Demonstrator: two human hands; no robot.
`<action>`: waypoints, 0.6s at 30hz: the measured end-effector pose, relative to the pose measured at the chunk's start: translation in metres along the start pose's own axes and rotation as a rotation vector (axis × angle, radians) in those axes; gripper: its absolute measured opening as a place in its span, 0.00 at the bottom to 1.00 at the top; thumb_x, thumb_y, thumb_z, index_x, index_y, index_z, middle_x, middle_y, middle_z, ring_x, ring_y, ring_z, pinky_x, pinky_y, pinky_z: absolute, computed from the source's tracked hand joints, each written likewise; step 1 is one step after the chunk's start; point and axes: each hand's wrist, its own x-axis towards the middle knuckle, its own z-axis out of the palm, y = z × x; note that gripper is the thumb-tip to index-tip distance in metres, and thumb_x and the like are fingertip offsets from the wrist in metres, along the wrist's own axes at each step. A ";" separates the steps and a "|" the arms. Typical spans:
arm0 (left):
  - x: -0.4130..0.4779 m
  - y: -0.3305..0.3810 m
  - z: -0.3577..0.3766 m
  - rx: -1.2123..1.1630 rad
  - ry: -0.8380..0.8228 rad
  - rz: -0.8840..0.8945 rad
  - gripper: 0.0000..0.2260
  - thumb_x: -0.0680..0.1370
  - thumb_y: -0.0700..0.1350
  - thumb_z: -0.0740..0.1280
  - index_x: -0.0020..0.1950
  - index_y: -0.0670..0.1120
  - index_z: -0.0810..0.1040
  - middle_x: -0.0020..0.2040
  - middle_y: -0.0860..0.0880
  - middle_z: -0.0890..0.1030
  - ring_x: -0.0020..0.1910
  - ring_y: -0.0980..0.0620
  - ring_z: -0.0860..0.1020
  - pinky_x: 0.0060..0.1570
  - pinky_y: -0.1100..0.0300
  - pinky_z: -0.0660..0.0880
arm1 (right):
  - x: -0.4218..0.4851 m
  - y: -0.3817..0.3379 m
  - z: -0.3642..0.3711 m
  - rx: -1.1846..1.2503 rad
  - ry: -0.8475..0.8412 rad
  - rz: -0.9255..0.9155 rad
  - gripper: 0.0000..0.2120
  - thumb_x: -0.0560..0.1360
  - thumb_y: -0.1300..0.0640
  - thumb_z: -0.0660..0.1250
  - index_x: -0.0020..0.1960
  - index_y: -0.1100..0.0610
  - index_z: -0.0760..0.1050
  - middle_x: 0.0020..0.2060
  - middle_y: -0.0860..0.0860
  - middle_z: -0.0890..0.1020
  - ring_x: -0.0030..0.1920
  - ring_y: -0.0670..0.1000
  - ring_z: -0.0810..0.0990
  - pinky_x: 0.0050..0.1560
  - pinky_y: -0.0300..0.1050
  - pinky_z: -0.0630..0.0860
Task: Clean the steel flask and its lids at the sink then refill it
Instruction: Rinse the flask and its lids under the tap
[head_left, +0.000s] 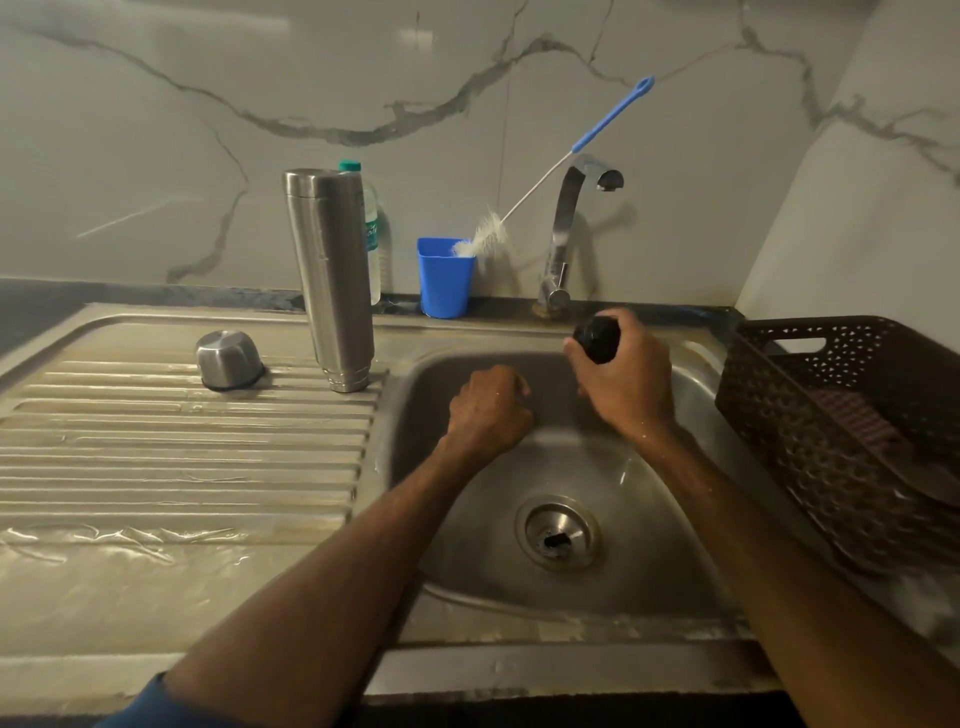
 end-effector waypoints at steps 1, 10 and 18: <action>0.000 0.000 -0.001 -0.005 -0.007 -0.002 0.15 0.76 0.41 0.72 0.63 0.49 0.81 0.60 0.47 0.82 0.59 0.46 0.80 0.63 0.45 0.78 | -0.002 -0.004 -0.001 -0.029 -0.014 -0.055 0.20 0.75 0.49 0.76 0.63 0.56 0.77 0.48 0.47 0.82 0.42 0.47 0.82 0.39 0.40 0.79; -0.001 -0.001 0.003 -0.041 -0.009 -0.014 0.09 0.76 0.41 0.69 0.55 0.51 0.82 0.56 0.50 0.83 0.57 0.46 0.81 0.60 0.45 0.79 | -0.003 0.005 0.007 -0.026 -0.547 0.304 0.15 0.71 0.57 0.81 0.53 0.62 0.82 0.41 0.56 0.87 0.35 0.54 0.87 0.34 0.45 0.83; 0.010 0.001 0.010 -0.324 -0.076 -0.031 0.19 0.83 0.54 0.64 0.45 0.42 0.85 0.41 0.42 0.86 0.43 0.43 0.86 0.47 0.45 0.84 | 0.002 0.020 0.003 0.274 -0.546 0.263 0.29 0.64 0.66 0.82 0.62 0.55 0.78 0.57 0.56 0.82 0.57 0.53 0.82 0.47 0.40 0.81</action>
